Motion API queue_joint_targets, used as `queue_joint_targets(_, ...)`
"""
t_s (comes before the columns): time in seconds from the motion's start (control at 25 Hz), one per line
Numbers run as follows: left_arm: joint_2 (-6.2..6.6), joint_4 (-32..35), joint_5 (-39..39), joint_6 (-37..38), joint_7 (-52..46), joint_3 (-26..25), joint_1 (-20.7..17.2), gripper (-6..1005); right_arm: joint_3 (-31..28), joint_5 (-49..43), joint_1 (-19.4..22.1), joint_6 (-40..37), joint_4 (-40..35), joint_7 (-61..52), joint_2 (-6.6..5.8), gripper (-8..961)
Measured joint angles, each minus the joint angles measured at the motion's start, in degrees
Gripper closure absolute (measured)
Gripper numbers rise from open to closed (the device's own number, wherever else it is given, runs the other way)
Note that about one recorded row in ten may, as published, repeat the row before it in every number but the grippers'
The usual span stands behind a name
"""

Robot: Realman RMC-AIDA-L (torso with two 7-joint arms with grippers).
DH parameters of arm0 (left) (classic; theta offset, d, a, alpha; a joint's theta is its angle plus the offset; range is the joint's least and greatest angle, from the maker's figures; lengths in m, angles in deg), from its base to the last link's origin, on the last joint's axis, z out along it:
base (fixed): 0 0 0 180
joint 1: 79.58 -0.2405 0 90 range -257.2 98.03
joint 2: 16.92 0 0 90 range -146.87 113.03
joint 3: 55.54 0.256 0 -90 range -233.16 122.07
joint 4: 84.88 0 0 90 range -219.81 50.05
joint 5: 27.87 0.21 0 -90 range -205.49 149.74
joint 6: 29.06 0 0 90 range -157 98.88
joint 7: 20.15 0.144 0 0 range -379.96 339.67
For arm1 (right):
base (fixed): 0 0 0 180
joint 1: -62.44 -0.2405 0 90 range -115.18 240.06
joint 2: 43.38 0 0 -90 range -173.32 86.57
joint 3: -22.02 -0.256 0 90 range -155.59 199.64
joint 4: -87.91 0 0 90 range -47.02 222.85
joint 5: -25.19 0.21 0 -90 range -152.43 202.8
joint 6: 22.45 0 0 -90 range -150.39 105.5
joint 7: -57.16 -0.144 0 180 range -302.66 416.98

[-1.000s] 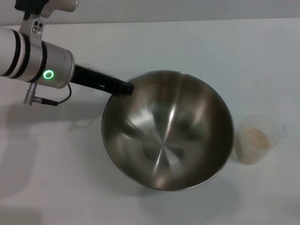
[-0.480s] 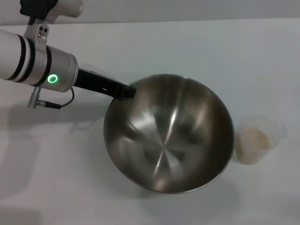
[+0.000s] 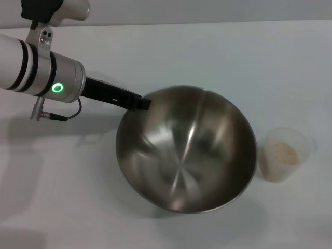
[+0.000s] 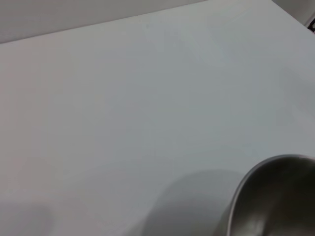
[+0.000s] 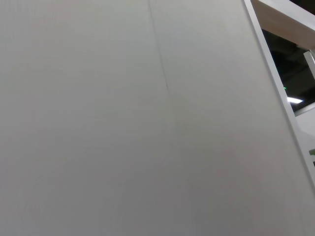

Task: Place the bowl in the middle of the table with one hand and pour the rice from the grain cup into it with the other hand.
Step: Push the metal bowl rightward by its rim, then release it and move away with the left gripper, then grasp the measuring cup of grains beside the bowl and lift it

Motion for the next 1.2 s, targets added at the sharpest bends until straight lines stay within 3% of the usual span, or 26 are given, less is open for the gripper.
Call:
queue_joint_targets(0.2, 0.0, -0.23, -0.01, -0.11, -0.01, 0.11, 0.24, 929, -0.01, 0.0, 0.0, 0.0, 0.0, 0.0, 0.0, 124)
queue_joint_targets(0.52, 0.0, -5.8, -0.1, -0.5, 0.0, 0.0, -0.29, 578, -0.01, 0.0, 0.0, -0.01, -0.03, 0.0, 0.0, 124)
queue_joint_targets(0.72, 0.05, -9.37, -0.17, -1.03, -0.26, -0.29, 0.1, 298, -0.01, 0.01, -0.13, -0.02, -0.14, 0.0, 0.0, 124)
queue_joint_targets(1.0, 0.06, -15.99, -0.09, 3.49, 1.91, -0.15, -1.84, 210, -0.01, 0.01, -0.16, -0.16, -0.15, 0.0, 0.02, 124)
queue_joint_targets(1.08, -0.02, -19.07, 0.43, 7.75, 2.98, 0.72, -3.76, 185, -0.01, 0.01, -0.11, -0.12, -0.17, 0.0, 0.05, 125)
queue_joint_targets(1.12, -0.06, -22.5, 1.61, 14.68, 4.06, 2.72, -6.71, 172, -0.01, 0.01, -0.07, -0.12, -0.18, 0.0, 0.05, 125)
queue_joint_targets(1.2, -0.05, -23.63, 2.17, 17.45, 4.42, 3.66, -7.78, 172, -0.01, 0.01, -0.04, -0.15, -0.18, 0.0, 0.05, 125)
